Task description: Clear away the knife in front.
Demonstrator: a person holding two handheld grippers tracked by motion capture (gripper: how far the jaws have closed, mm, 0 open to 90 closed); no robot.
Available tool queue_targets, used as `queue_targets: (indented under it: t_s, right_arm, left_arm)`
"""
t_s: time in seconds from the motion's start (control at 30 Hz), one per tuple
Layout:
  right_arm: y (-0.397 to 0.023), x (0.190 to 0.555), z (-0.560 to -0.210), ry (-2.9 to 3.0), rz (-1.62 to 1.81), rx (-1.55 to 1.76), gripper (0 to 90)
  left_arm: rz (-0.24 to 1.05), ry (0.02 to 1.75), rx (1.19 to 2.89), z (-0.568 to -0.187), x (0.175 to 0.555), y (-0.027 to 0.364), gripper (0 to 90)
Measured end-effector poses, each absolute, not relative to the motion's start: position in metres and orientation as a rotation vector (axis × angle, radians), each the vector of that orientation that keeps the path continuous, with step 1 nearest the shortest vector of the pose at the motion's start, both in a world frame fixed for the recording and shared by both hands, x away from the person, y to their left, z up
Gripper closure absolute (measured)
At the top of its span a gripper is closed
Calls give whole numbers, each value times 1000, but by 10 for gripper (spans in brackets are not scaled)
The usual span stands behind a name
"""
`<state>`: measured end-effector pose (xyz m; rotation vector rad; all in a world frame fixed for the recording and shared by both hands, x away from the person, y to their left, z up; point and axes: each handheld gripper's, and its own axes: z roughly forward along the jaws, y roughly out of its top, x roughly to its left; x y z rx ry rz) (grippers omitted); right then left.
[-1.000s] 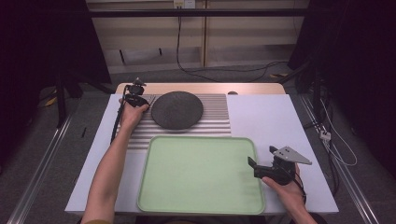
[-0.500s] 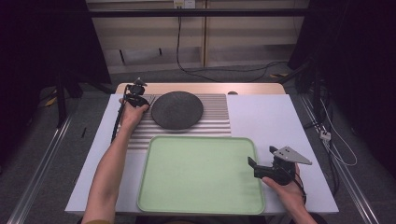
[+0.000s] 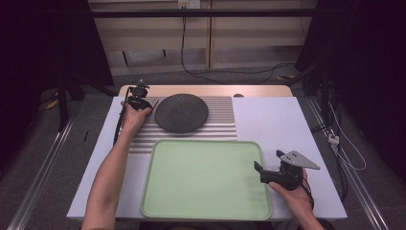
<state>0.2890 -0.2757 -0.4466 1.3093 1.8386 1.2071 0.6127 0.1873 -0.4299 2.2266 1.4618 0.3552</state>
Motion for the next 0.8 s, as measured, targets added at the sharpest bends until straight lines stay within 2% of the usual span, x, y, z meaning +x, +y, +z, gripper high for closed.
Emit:
queue_targets:
  t_s: [0.8]
  right_arm:
    - [-273, 289, -446, 1843, 1201, 1299, 68]
  left_arm:
    - [370, 1407, 2186, -401, 591, 207, 798]
